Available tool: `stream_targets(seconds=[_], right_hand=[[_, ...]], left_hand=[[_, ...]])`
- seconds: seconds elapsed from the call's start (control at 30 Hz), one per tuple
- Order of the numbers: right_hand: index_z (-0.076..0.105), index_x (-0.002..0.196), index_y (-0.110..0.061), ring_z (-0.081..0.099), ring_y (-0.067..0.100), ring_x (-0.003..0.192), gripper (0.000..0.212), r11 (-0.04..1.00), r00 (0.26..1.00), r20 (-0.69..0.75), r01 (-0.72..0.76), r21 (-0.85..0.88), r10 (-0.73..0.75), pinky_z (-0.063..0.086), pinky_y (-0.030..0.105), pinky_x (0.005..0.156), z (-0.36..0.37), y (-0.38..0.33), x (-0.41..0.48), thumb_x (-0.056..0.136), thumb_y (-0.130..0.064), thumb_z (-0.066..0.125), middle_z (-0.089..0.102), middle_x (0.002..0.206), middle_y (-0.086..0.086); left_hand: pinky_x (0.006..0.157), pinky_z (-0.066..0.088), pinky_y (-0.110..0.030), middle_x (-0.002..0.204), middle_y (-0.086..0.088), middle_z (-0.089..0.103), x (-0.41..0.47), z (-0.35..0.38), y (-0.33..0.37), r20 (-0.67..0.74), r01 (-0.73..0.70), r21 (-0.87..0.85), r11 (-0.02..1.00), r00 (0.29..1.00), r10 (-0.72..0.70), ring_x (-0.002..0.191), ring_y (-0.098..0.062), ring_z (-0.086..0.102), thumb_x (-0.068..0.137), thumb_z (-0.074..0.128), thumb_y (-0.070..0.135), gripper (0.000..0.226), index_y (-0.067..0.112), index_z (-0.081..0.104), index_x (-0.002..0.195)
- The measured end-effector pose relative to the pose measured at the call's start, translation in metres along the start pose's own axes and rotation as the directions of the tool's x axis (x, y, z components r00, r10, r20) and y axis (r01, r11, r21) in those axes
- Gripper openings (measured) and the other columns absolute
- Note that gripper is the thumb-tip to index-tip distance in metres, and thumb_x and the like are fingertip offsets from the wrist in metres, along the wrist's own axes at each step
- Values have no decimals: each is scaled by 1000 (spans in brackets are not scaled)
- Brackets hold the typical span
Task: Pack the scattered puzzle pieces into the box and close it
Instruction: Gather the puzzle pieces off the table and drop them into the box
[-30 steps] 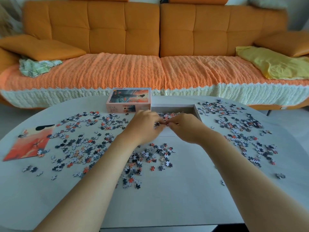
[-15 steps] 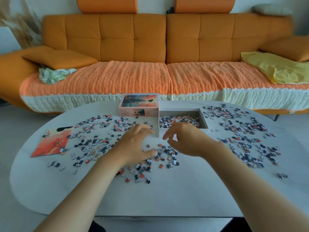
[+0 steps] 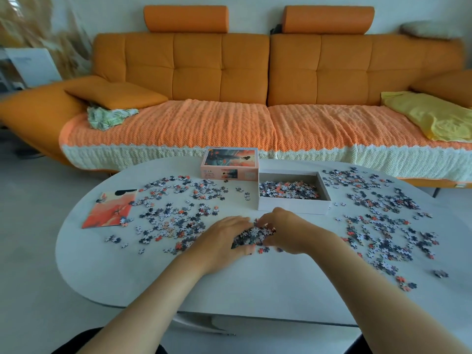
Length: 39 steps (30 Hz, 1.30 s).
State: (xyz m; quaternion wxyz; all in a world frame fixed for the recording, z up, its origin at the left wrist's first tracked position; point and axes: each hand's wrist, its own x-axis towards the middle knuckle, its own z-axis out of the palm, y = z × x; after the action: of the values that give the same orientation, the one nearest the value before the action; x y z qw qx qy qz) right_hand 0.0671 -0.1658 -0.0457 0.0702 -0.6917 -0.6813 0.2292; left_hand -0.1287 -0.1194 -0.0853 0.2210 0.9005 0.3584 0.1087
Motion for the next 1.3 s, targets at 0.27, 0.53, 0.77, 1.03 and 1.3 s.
stream_targets(seconds=[0.27,0.53,0.77,1.03,1.3], right_hand=[[34,148,-28,35,22,130,65,985,994,-81,55,-161,-69,40,42,105,7,-1,1,88,-41,55,34,144,1],[53,136,-33,42,14,120,54,965,975,-71,194,-178,-209,39,33,102,15,-6,7,86,-46,67,49,129,-7],[64,117,-36,55,6,94,38,992,986,-110,125,-25,-127,37,10,69,-3,12,-3,81,-38,75,57,114,-15],[37,145,-38,50,17,110,87,992,997,74,-24,-126,34,45,34,97,-16,23,-17,70,-53,79,39,133,-5],[60,127,-34,53,18,98,50,999,1000,-2,4,-43,-4,51,28,76,-4,2,-4,79,-38,76,49,115,-1]], left_hand=[[121,15,-37,156,21,18,-8,-32,-12,12,49,2,999,999,-49,144,-1,13,81,58,69,87,34,22,153],[114,-8,-27,156,21,-19,-15,-15,-13,219,25,158,987,974,-60,141,1,-21,81,52,73,103,35,-12,153],[116,10,-26,160,14,17,4,-2,10,110,-11,-67,998,994,18,146,-2,9,95,55,43,67,39,19,152],[115,16,-35,152,13,19,7,-22,5,130,-11,267,964,991,-25,142,-14,11,83,55,67,89,30,15,154],[99,39,-32,115,10,44,18,-8,12,39,-16,78,997,999,13,120,-8,36,91,60,44,56,25,47,143]])
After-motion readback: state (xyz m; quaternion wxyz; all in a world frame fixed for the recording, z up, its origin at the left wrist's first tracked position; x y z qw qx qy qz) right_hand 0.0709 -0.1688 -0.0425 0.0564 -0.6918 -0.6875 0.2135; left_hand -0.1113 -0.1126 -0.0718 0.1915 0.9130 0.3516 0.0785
